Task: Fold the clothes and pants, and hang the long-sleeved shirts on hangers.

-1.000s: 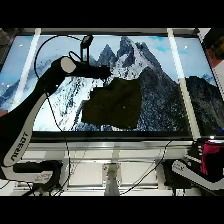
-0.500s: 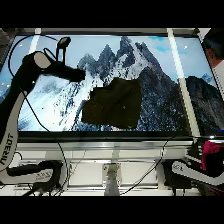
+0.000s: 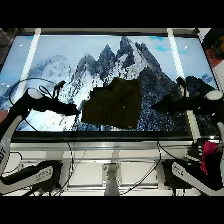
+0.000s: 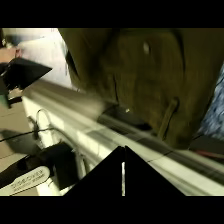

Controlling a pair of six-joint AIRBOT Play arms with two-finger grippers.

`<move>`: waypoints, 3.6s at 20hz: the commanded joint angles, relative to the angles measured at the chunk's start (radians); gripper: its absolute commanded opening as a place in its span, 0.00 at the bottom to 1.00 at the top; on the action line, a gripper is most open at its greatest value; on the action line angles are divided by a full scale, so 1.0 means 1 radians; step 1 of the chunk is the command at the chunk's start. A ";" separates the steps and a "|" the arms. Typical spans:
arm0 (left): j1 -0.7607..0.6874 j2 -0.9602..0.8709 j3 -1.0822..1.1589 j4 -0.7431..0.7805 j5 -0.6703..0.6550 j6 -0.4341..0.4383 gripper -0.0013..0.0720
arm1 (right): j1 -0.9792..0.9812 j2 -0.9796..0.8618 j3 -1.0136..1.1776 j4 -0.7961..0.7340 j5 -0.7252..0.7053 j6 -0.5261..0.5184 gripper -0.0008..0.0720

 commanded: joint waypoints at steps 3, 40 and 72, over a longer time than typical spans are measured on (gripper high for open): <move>0.030 0.013 -0.132 -0.102 0.062 0.055 0.44 | 0.006 0.018 -0.297 0.074 -0.257 -0.067 0.55; -0.092 0.007 -0.131 -0.212 0.006 0.057 0.03 | 0.343 -0.128 -0.032 0.001 -0.700 0.273 0.04; -0.275 0.143 -0.003 0.113 0.192 0.133 0.04 | 0.207 -0.010 -0.042 0.124 -0.291 -0.034 0.04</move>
